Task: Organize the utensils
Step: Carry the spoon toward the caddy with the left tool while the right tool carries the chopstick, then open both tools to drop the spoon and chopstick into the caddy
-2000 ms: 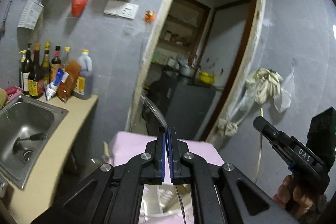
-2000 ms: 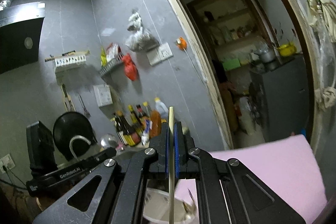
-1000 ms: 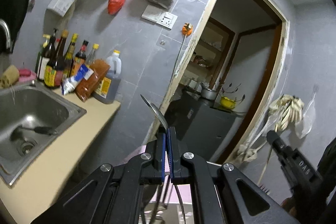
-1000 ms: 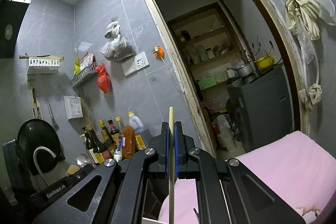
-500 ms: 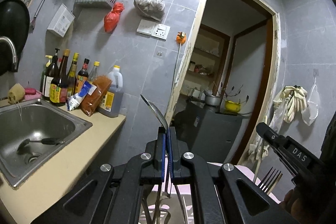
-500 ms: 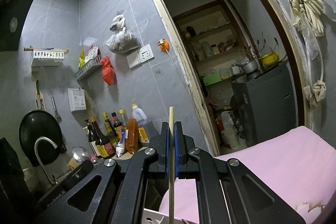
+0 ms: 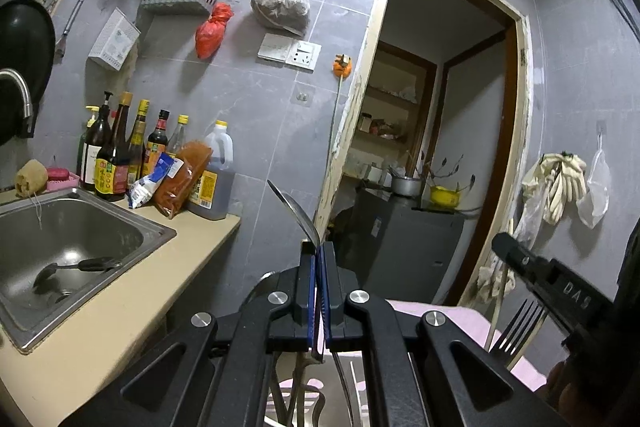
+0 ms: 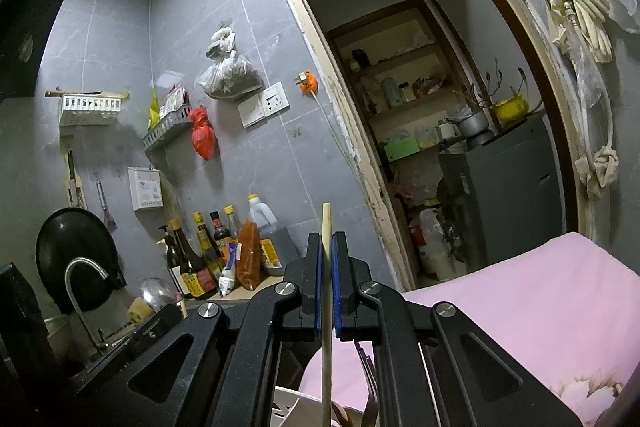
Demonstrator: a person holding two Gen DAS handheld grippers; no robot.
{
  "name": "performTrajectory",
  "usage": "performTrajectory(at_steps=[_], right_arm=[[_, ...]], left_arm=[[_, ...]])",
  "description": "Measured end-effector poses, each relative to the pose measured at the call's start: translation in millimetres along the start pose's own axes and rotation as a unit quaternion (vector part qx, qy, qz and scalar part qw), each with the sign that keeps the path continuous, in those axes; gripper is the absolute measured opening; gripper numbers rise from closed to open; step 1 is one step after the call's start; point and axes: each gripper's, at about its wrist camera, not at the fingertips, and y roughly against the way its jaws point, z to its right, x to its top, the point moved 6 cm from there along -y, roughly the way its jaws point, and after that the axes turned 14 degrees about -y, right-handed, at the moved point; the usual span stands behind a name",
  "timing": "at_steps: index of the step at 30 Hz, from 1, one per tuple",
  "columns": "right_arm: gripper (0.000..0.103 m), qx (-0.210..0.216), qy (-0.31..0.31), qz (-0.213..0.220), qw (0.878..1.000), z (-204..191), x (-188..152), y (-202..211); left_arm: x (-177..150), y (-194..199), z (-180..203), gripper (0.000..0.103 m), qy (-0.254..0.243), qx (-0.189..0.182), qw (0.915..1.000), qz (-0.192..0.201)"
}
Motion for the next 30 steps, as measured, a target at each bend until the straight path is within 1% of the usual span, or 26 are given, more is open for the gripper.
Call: performTrajectory(at_steps=[4, 8, 10, 11, 12, 15, 16, 18, 19, 20, 21, 24, 25, 26, 28, 30], right_arm=[[0.004, 0.005, -0.004, -0.006, 1.000, -1, -3, 1], [0.005, 0.009, -0.006, -0.027, 1.000, -1, -5, -1], [0.005, 0.009, -0.007, -0.036, 0.999, -1, -4, -1], [0.005, 0.008, -0.007, -0.040, 0.999, 0, -4, -1], [0.005, 0.008, -0.008, -0.042, 0.999, 0, -3, 0], [0.005, 0.006, -0.011, -0.050, 0.999, -1, 0, 3], [0.007, 0.006, -0.012, -0.054, 0.998, -1, 2, 4], [0.016, 0.005, -0.013, -0.062, 0.998, -3, 6, 7], [0.025, 0.005, -0.015, -0.062, 0.998, -3, 9, 9], [0.029, 0.005, -0.017, -0.058, 0.998, -3, 13, 13], [0.029, 0.004, -0.017, -0.055, 0.998, -4, 18, 17], [0.029, -0.002, -0.010, -0.052, 0.999, -7, 32, 29], [0.031, -0.004, -0.006, -0.051, 0.999, -7, 37, 33], [0.038, -0.008, -0.003, -0.049, 0.999, -8, 43, 38], [0.046, -0.016, 0.004, -0.044, 0.999, -8, 54, 49], [0.052, -0.024, 0.009, -0.042, 0.999, -8, 65, 58]], left_arm=[[1, 3, 5, 0.003, -0.017, 0.002, 0.9998, -0.002], [1, 4, 9, 0.003, -0.031, 0.006, 0.9993, -0.020], [1, 5, 9, 0.010, -0.038, 0.012, 0.9987, -0.031], [1, 5, 10, 0.021, -0.040, 0.008, 0.9985, -0.037], [1, 6, 11, 0.029, -0.040, 0.003, 0.9984, -0.041], [4, 11, 14, 0.038, -0.045, -0.001, 0.9978, -0.049], [4, 13, 14, 0.040, -0.046, -0.002, 0.9975, -0.053], [8, 15, 14, 0.044, -0.043, -0.001, 0.9971, -0.062], [10, 17, 13, 0.045, -0.041, -0.001, 0.9970, -0.065], [13, 19, 13, 0.047, -0.039, -0.001, 0.9970, -0.068], [16, 21, 12, 0.052, -0.037, 0.002, 0.9969, -0.069], [30, 29, 8, 0.060, -0.022, 0.008, 0.9973, -0.070], [34, 31, 7, 0.061, -0.019, 0.009, 0.9973, -0.071], [38, 33, 7, 0.065, -0.016, 0.010, 0.9972, -0.072], [48, 38, 8, 0.070, -0.016, 0.011, 0.9971, -0.074], [60, 44, 13, 0.078, -0.019, 0.006, 0.9970, -0.074]])
